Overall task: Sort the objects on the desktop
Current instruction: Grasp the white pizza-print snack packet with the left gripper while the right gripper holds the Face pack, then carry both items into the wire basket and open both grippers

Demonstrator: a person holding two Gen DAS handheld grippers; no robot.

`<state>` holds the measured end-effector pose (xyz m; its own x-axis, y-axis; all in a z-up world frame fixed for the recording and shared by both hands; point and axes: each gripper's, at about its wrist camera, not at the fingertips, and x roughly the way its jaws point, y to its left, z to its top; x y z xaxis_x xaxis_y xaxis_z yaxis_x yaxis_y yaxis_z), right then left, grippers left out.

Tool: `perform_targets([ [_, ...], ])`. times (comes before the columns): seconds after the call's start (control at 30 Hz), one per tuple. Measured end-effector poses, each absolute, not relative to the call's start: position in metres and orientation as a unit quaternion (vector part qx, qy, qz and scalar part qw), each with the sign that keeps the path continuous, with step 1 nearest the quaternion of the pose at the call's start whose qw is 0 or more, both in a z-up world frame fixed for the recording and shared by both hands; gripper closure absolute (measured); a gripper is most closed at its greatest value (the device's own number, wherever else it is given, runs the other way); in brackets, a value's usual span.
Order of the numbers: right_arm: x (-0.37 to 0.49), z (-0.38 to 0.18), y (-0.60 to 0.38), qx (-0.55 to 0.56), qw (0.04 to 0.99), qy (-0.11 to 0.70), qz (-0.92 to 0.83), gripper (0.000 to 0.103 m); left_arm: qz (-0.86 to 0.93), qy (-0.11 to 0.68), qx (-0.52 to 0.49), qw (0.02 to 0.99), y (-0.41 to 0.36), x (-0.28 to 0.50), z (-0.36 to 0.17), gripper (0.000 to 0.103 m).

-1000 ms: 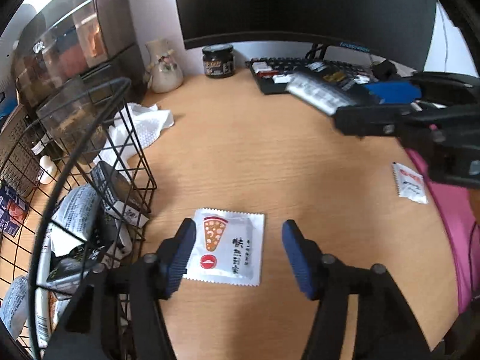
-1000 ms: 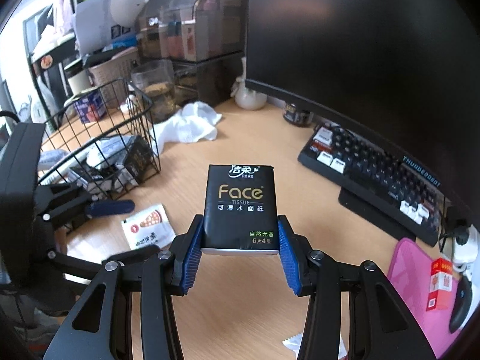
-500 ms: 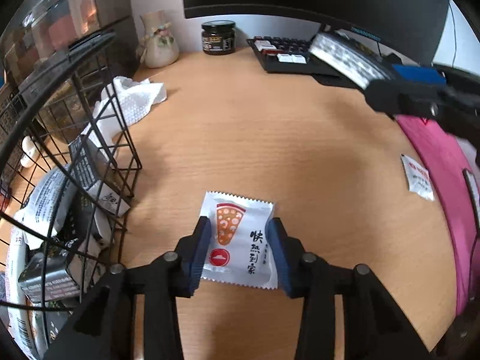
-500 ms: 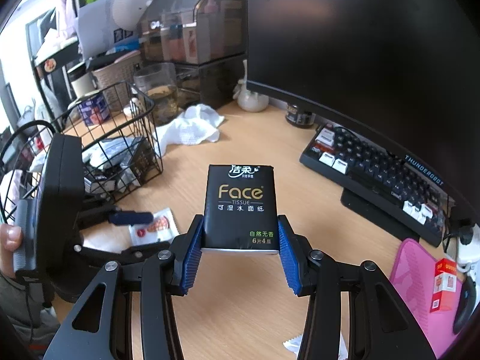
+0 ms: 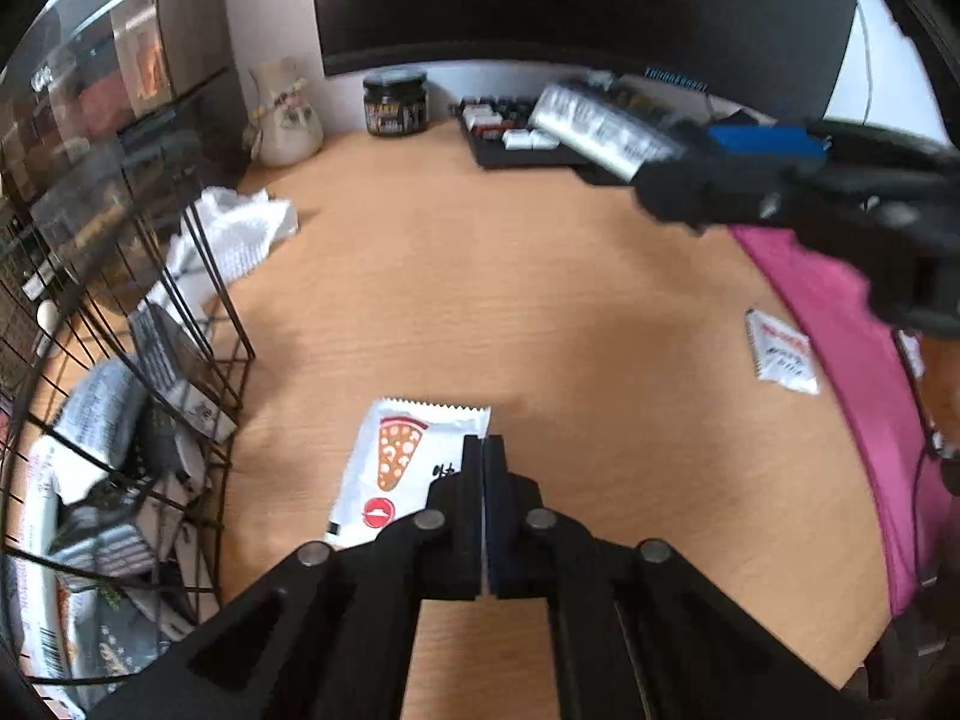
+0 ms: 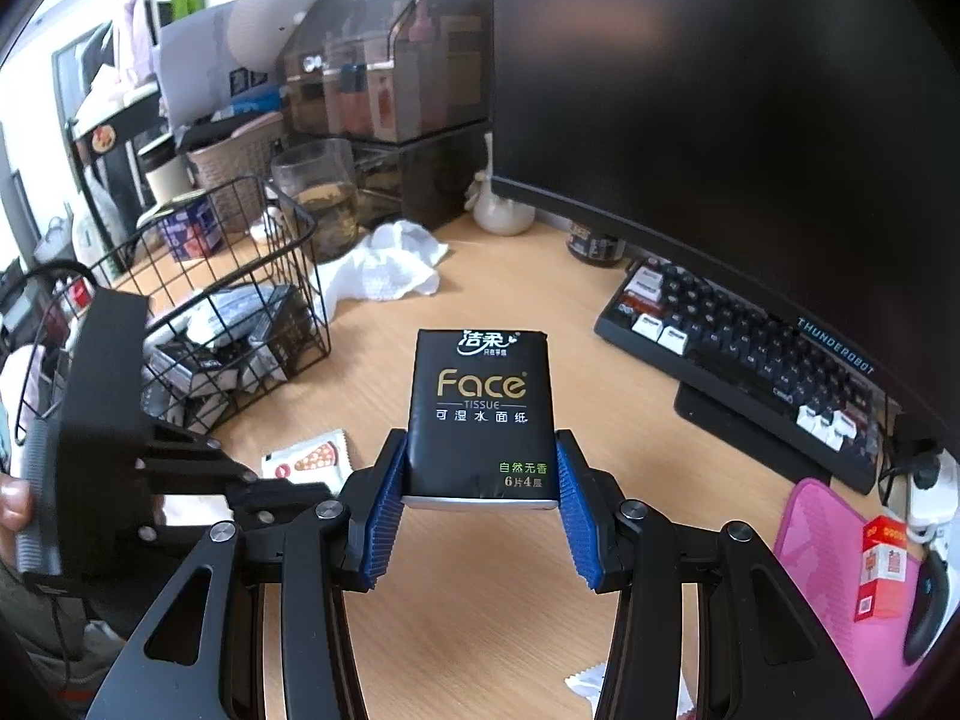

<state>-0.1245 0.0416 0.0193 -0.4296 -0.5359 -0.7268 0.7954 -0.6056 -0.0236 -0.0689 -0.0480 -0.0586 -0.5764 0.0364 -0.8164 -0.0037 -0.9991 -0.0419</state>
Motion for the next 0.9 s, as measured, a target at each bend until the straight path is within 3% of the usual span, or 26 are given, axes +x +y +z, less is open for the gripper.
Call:
perform_targets([
  [0.43,-0.104,0.064,0.022,0.311,0.416,0.187,-0.834,0.057,0.939,-0.025,-0.344,0.008,-0.067,-0.02,0.053,0.103],
  [0.6,-0.084,0.084,-0.012,0.291,0.446,0.19,-0.825,0.057,0.954,-0.026,-0.296,-0.034,-0.103,0.013,0.095,0.103],
  [0.9,-0.026,0.088,-0.109,0.274,0.528,0.208,-0.777,0.057,0.945,-0.056,-0.293,-0.132,-0.19,0.064,0.094,0.103],
])
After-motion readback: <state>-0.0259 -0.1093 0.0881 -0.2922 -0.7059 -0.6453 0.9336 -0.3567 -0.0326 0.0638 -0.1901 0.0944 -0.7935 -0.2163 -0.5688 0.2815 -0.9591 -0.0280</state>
